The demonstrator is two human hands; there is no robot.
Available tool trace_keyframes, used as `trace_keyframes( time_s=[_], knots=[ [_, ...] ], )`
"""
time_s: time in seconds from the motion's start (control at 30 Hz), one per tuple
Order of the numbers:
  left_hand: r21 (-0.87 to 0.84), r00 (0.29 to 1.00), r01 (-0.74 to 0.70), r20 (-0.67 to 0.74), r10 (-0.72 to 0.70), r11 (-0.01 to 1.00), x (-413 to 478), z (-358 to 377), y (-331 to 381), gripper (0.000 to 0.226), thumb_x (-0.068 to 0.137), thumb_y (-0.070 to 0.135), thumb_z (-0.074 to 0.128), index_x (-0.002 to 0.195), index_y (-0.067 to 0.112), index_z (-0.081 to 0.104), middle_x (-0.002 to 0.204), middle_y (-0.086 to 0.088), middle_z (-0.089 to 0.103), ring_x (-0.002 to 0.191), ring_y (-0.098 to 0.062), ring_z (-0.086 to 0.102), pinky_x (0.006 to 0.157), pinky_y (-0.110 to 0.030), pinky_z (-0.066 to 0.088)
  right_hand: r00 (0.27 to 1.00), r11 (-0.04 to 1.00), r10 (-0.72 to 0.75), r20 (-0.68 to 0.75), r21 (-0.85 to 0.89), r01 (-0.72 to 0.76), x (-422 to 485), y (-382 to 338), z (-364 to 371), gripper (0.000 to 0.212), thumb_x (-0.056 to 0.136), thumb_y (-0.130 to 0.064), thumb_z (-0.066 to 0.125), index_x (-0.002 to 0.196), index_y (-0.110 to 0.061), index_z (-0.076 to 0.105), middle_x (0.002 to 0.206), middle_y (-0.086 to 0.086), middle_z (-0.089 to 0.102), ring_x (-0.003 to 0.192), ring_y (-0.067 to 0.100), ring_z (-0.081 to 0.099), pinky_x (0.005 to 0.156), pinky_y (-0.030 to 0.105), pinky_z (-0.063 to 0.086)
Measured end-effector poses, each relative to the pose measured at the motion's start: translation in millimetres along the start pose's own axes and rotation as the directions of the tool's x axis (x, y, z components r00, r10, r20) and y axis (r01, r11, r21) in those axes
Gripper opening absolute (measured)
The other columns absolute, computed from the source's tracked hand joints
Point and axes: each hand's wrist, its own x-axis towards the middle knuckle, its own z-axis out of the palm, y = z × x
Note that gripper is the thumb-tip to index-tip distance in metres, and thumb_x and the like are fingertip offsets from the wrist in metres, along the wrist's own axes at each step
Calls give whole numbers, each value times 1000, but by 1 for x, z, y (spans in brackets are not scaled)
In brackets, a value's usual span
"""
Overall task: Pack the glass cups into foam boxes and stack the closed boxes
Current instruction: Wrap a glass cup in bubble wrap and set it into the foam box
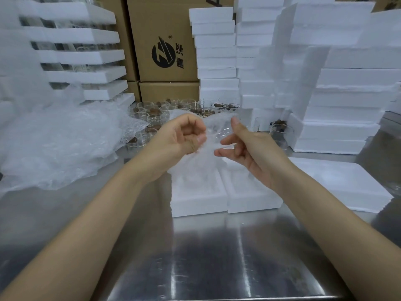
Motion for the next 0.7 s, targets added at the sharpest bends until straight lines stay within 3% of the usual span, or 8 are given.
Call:
trace_keyframes(
  time_s=[0.1,0.2,0.23,0.3,0.37,0.53,0.6,0.7],
  knots=[
    [57,968,-152,-192,160,987,2,5,-1,24,92,-9,53,86,14,51,81,1,53,67,1,53,63,-15,45,998,1000,20,54,23,-22,-2,3,8,41,86,-35,67,66,1,68,60,11,65,78,33,73,75,29,60],
    [235,923,-245,-240,300,941,0,12,-4,27,89,-3,57,85,23,53,82,9,56,73,-8,53,66,-34,45,999,1000,27,35,-16,-26,-5,7,13,39,91,-32,63,65,-4,70,60,11,65,70,24,72,78,29,60],
    [290,912,-274,-224,344,917,-1,16,-4,27,88,0,57,85,26,53,82,15,56,74,-7,53,65,-34,44,999,999,27,17,-17,-27,-6,9,14,34,93,-29,61,71,-5,68,57,8,64,65,20,71,76,27,60],
    [399,899,-342,-125,420,851,-4,25,-4,28,86,2,57,86,29,53,81,20,56,74,0,52,61,-20,40,1000,1000,12,22,5,-12,-6,9,15,22,97,-17,55,81,-7,66,59,3,63,64,15,64,65,22,59],
    [456,900,-390,8,435,800,-5,33,-6,25,85,0,59,89,24,55,83,19,56,75,3,52,63,-9,36,988,998,-42,150,54,34,-8,8,13,20,97,-4,49,86,-11,65,68,-2,64,70,12,62,56,18,52],
    [483,892,-435,118,435,760,-8,38,-10,10,88,1,63,97,5,64,89,9,60,82,6,53,72,-9,39,928,995,-53,368,94,20,-11,10,14,19,92,5,41,91,-3,58,78,7,62,78,12,65,63,19,52],
    [646,833,-483,131,537,592,-7,36,-8,22,88,21,67,104,5,68,100,1,62,94,-8,56,78,-26,43,933,995,-50,356,97,16,-10,13,15,19,96,-4,44,101,-6,62,93,10,63,95,16,63,76,23,54],
    [830,798,-472,258,544,298,-4,30,-8,50,78,42,75,117,12,68,117,-4,62,109,-24,53,84,-40,40,953,985,-5,302,165,-47,-9,15,16,17,93,-25,55,94,-22,72,97,0,69,94,11,66,76,22,53]
  ],
)
